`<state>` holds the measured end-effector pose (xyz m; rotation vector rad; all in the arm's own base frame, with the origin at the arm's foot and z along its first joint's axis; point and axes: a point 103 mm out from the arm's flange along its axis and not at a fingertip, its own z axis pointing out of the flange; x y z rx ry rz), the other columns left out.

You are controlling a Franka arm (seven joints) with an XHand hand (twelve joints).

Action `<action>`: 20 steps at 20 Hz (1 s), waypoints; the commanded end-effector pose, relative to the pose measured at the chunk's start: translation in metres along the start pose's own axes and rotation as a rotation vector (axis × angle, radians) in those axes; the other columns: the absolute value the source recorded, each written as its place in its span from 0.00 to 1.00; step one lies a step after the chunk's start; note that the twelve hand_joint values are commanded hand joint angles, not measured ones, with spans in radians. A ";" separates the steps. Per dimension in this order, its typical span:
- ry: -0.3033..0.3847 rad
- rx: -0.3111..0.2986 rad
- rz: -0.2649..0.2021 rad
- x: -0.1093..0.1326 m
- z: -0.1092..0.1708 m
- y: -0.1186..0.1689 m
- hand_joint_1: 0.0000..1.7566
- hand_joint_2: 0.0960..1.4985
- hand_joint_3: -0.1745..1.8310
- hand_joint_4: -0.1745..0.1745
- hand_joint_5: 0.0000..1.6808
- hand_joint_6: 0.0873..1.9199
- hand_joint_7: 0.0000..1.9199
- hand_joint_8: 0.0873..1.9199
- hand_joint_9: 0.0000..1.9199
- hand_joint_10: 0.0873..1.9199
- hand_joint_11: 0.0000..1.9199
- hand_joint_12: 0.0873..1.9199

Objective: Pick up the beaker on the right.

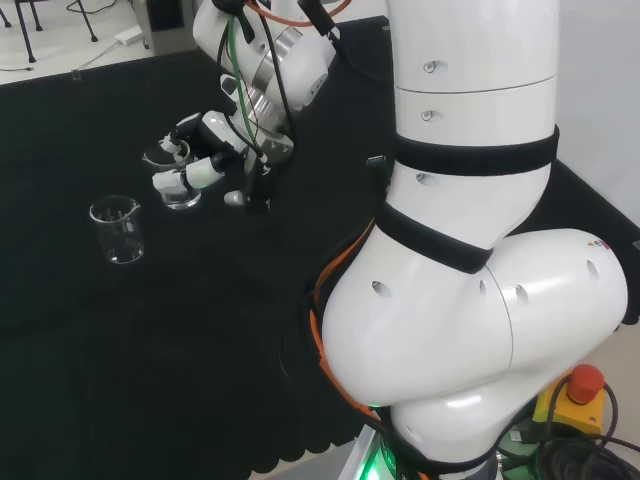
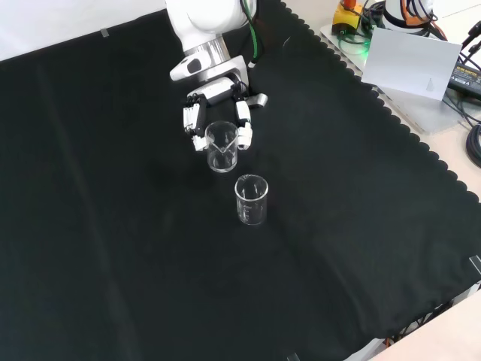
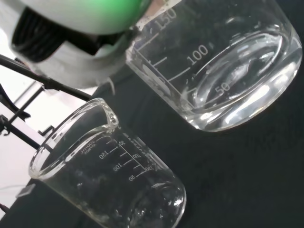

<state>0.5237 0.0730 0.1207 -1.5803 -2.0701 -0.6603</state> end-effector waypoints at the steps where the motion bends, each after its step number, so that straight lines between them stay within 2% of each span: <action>1: -0.074 0.066 0.002 0.008 -0.020 -0.007 0.65 0.37 0.51 0.51 0.69 0.49 0.76 0.39 0.65 0.47 0.58 0.45; 20: -0.205 0.176 0.017 0.024 -0.032 -0.017 0.65 0.36 0.53 0.53 0.67 0.52 0.75 0.44 0.64 0.50 0.57 0.46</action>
